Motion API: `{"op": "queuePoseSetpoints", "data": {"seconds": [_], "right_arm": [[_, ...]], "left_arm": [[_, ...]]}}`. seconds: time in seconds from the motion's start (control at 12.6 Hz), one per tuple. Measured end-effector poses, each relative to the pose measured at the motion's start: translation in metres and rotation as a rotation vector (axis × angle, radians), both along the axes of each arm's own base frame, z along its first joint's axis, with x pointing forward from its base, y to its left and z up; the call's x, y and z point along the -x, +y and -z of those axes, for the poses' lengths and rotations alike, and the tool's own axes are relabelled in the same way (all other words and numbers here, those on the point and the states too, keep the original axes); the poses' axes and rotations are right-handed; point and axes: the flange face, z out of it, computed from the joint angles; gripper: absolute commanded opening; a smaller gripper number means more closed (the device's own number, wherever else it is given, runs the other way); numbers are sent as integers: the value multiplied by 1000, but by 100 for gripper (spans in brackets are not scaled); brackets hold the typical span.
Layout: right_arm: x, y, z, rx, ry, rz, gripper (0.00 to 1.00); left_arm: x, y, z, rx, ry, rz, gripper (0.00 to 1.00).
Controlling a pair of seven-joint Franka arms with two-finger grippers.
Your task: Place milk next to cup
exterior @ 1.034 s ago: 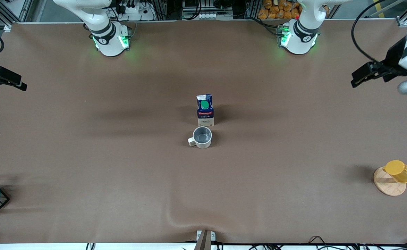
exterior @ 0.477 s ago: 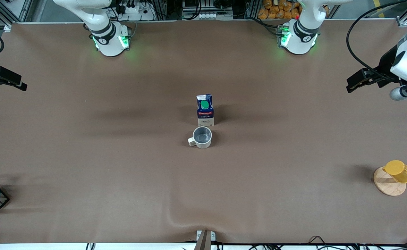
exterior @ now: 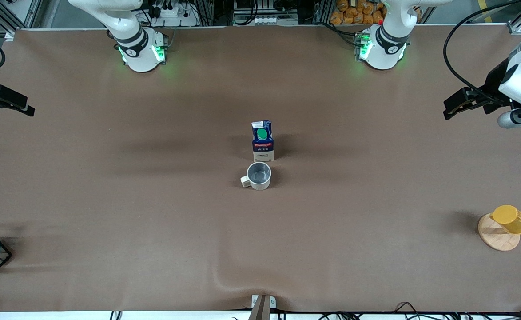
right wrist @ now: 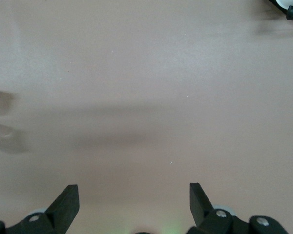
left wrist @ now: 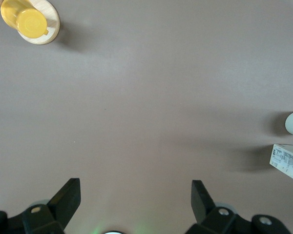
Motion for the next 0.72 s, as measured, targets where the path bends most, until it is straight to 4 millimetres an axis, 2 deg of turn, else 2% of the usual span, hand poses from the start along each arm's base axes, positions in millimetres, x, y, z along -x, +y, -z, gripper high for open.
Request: {"op": "queuePoseSetpoints", "data": {"seconds": [0.72], "right_arm": [[0,0,0,0,1,1,100]], "left_arm": [[-1,1,1,0,0,-3,100]]}}
